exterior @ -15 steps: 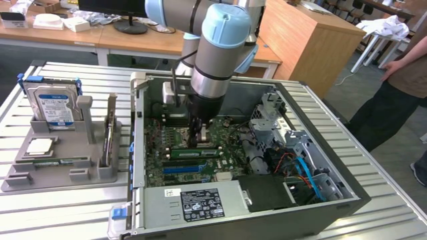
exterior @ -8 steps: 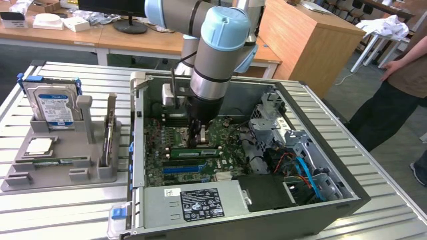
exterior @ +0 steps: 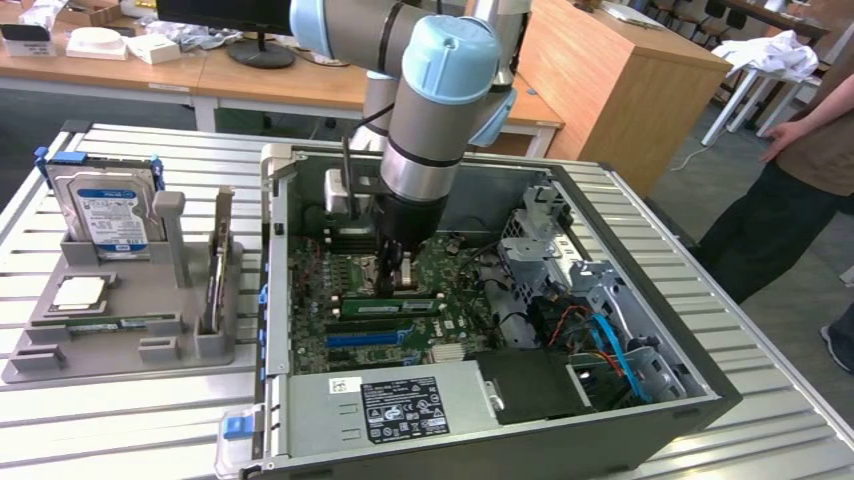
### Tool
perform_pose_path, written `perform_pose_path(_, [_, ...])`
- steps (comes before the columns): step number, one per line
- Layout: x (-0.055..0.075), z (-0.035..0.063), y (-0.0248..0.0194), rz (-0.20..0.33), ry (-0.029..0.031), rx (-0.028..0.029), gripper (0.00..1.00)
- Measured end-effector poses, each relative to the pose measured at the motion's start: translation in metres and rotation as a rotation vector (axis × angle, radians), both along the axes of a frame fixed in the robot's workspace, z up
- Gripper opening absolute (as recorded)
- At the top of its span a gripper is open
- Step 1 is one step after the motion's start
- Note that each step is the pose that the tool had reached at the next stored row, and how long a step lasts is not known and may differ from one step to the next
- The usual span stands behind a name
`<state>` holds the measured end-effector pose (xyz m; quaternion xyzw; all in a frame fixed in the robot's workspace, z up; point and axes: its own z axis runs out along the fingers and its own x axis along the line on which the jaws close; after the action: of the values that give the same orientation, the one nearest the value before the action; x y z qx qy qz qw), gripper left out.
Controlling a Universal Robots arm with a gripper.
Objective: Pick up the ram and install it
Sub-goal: 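Press down the ram until it locks into place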
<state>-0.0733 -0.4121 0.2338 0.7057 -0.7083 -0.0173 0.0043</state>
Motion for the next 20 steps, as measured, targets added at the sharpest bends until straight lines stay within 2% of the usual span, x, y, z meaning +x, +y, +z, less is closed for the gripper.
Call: perform_pose_path(20, [0.0, -0.0061, -0.0001, 0.0, 0.0002, -0.0003, 0.1])
